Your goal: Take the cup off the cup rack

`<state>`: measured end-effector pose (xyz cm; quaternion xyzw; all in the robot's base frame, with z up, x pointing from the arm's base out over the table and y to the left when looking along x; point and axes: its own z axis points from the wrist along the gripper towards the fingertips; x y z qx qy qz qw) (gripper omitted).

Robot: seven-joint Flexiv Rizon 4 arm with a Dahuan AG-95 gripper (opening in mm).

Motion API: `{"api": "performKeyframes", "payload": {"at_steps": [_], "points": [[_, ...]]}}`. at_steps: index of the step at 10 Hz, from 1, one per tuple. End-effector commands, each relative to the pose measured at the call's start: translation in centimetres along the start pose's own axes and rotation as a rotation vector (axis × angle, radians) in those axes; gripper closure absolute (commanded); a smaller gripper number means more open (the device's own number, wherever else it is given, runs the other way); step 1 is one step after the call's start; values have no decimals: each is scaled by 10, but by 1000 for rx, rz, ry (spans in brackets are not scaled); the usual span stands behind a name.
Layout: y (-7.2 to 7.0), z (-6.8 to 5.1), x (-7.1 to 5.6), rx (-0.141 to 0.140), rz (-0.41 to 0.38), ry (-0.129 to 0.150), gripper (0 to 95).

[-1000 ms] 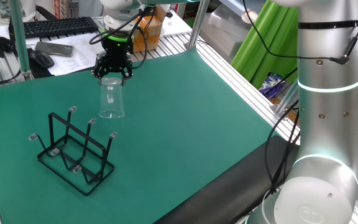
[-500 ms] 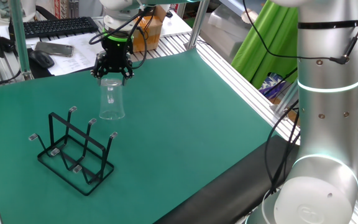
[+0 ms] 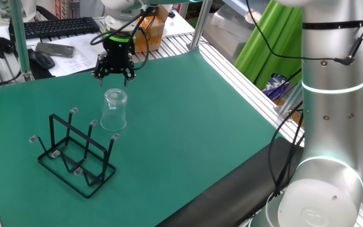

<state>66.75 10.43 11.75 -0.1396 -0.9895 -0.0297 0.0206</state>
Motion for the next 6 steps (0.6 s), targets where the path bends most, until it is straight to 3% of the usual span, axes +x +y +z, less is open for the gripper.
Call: {"api": "performKeyframes", "payload": {"at_steps": [1,2,3,6], "points": [[0,0,1,-1,-5,1,190],[0,1,0,-1,-7,1,380],[0,1,0,-1,-11,2,380],[0,1,0,-2,-15,1,950]]}}
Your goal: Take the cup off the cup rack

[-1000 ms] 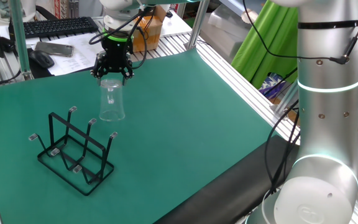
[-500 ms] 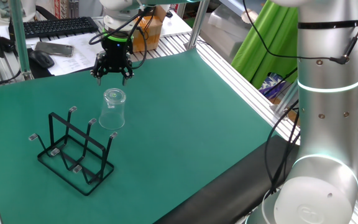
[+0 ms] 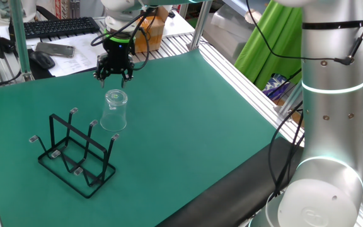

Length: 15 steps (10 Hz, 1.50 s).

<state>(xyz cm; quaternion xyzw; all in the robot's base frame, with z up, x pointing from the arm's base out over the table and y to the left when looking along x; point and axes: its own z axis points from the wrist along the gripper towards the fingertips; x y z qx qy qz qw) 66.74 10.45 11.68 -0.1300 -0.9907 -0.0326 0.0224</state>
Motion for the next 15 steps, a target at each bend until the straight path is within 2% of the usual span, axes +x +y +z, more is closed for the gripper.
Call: {"api": "performKeyframes", "payload": {"at_steps": [1,5,9,13,15], "points": [[0,0,0,3,12,-4,950],[0,0,-2,4,15,-3,950],[-8,-12,-14,3,-2,2,950],[-14,-21,-22,14,2,-13,950],[-19,-27,-26,19,-1,-30,950]]}}
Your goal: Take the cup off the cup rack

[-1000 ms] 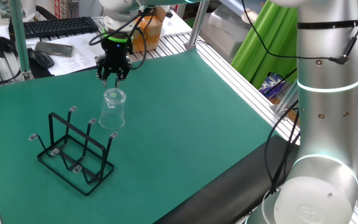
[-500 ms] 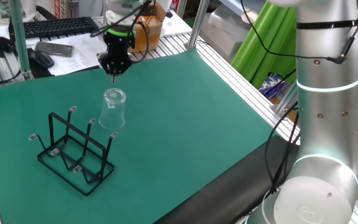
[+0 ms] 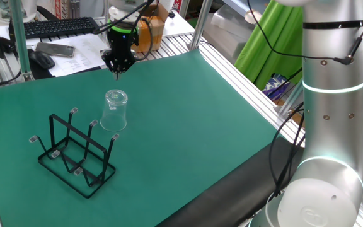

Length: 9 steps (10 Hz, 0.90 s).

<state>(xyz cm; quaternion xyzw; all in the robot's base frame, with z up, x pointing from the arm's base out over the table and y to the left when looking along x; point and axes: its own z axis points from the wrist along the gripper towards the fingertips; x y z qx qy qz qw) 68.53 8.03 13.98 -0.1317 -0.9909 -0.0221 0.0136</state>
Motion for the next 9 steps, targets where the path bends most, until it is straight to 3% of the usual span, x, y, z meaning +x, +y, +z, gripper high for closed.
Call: {"api": "performKeyframes", "payload": {"at_steps": [1,4,7,9], "points": [[-1,-1,-4,-3,-7,-9,950],[-1,0,-4,-9,10,-12,950],[-1,0,-4,5,16,-25,950],[0,0,-5,20,0,-4,950]]}}
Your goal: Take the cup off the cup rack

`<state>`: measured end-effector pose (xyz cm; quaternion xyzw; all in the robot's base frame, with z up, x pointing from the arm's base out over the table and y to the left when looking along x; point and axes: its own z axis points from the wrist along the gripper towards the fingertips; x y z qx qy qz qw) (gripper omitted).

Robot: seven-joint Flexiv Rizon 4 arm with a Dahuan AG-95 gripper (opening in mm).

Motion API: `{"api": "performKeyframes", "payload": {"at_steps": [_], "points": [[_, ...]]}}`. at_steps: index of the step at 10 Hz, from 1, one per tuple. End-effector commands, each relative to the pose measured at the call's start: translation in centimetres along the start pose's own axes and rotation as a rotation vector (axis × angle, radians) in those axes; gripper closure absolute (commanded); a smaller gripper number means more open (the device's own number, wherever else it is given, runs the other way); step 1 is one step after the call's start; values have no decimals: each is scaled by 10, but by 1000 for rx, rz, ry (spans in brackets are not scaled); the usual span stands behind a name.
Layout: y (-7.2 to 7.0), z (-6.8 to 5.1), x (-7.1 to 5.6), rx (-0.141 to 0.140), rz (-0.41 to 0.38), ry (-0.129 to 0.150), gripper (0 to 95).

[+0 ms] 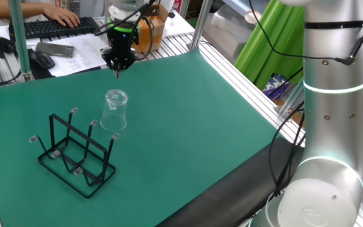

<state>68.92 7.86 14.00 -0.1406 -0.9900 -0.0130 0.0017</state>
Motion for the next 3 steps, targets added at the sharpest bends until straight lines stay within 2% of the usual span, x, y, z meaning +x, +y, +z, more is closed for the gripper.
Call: {"api": "performKeyframes", "payload": {"at_steps": [1,3], "points": [[1,0,0,6,-10,35,950],[1,0,0,9,-8,40,950]]}}
